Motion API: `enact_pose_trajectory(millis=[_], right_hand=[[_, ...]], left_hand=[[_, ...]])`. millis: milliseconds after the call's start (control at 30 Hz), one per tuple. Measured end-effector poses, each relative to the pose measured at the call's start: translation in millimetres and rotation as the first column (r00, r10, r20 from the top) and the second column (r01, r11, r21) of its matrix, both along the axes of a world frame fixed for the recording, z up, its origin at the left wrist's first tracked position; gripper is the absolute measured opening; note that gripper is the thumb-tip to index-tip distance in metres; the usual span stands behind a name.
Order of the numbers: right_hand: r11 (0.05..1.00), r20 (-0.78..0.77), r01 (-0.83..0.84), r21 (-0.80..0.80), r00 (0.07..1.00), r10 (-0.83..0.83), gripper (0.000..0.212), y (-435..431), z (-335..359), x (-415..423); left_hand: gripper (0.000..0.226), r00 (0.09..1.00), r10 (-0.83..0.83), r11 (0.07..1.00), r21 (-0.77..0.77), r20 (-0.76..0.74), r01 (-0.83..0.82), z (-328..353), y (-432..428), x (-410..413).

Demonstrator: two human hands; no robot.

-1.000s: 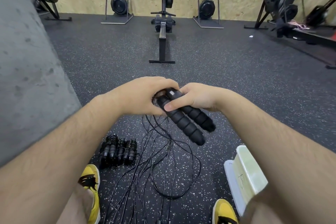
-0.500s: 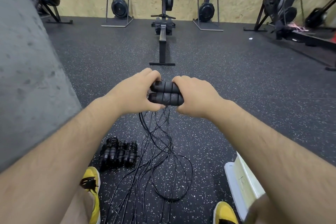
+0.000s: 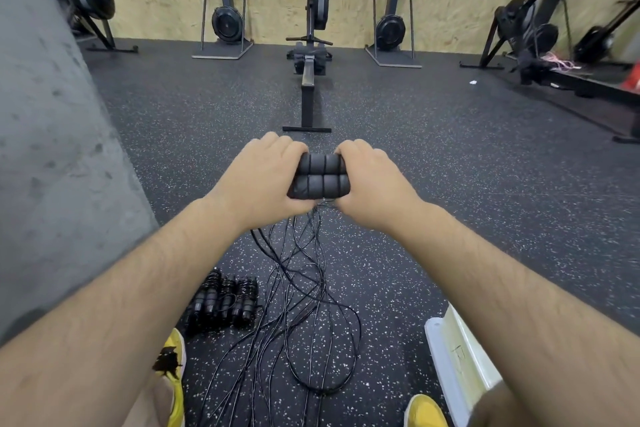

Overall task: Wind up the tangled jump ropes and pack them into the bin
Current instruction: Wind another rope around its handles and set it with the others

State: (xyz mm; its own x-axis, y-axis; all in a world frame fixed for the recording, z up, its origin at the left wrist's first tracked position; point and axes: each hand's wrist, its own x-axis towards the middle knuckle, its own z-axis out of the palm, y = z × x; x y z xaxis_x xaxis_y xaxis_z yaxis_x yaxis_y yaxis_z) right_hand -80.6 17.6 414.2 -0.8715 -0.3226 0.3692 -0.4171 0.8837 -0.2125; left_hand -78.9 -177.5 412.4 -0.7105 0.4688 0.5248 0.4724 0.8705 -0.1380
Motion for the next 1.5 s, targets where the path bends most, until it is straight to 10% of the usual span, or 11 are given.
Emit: enact_pose_trajectory(millis=[267,533,700,767,867,1100,1367,1500], right_hand=[[0.97,-0.02,-0.028,-0.24,1.0,0.024,0.039,2,3,3],[0.623,0.252,0.129,-0.771,0.961,0.113,0.133,-12,-22,-7],[0.213,0.369,0.304,-0.929,0.811,0.454,0.082,-40,-22,-25],[0.48,0.453,0.205,-0.853,0.748,0.485,0.052,-59,-22,-22],[0.781,0.494,-0.033,-0.623,0.757,0.427,0.076,-93,-35,-8],[0.773,0.516,-0.11,-0.625,0.686,0.514,0.014,-106,-27,7],[0.739,0.56,-0.002,-0.674,0.65,0.513,0.028,-20,3,-23],[0.55,0.55,0.191,-0.813,0.562,0.618,0.027,-7,13,-24]], left_hand=[[0.093,0.987,-0.1,0.995,-0.015,-0.124,0.099,-1,-1,-11],[0.091,0.981,-0.091,0.995,-0.054,-0.173,0.083,0,-11,-25],[0.079,0.984,0.039,0.997,0.072,-0.174,-0.026,6,-31,-26],[0.08,0.986,0.038,0.992,0.122,-0.162,-0.018,7,-35,-23],[0.079,0.991,0.011,0.979,0.202,-0.134,0.017,6,-32,-17],[0.074,0.993,-0.089,0.958,0.267,-0.077,0.106,12,-36,-10],[0.066,0.982,-0.167,0.974,0.14,-0.091,0.179,16,-65,-11],[0.071,0.978,-0.168,0.982,0.066,-0.126,0.177,9,-66,-15]])
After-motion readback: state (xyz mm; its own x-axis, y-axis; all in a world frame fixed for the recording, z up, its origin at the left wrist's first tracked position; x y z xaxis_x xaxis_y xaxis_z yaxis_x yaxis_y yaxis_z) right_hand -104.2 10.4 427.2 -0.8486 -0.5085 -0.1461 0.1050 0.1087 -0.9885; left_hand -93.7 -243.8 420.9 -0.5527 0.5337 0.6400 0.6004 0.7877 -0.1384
